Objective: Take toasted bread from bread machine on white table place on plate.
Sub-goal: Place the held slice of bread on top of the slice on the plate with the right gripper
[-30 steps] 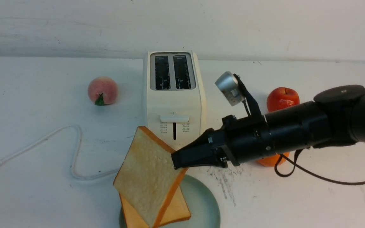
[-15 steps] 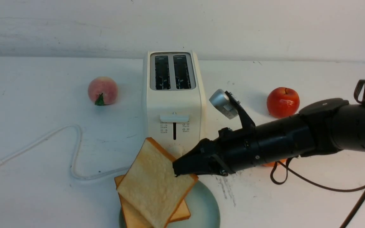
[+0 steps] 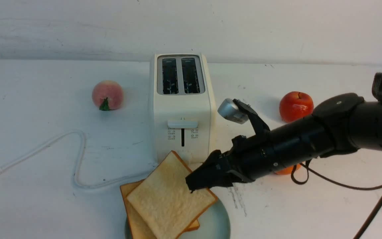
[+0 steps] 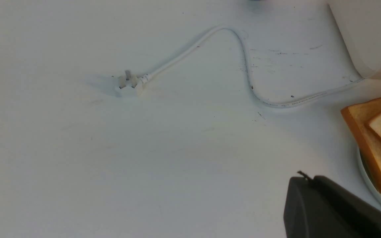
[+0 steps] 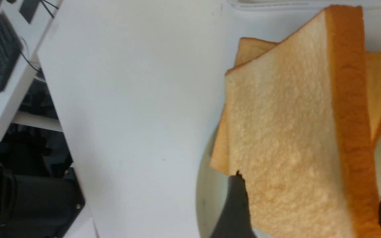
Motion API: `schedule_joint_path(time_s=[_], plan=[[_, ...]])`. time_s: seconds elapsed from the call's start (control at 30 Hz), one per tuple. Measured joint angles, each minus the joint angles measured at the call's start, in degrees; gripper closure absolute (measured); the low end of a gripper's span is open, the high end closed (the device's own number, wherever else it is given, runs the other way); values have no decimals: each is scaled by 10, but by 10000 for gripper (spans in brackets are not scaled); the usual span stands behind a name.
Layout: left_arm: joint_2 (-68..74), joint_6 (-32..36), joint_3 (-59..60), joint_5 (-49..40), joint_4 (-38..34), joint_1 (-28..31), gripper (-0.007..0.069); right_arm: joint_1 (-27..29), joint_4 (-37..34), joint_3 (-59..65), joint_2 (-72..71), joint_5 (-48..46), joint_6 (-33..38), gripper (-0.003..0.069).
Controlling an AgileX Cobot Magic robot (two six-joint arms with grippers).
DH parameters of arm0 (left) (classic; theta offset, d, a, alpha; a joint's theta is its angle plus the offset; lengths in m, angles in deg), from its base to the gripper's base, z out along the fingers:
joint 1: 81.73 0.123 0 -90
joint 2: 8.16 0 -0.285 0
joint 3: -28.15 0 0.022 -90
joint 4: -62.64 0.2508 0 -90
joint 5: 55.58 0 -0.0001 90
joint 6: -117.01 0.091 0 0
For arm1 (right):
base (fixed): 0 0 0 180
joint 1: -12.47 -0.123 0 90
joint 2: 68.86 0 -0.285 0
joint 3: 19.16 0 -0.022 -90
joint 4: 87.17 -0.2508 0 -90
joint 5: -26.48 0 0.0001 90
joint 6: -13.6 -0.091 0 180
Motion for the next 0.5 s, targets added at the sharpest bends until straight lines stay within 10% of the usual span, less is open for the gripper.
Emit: schedule_joint_path(time_s=[0.33, 0.5], plan=[[0, 0, 0, 0, 0, 0, 638, 9, 169, -31, -51, 24, -85, 176], [0, 0, 0, 6, 1, 0, 638, 29, 249, -34, -130, 21, -172, 356]])
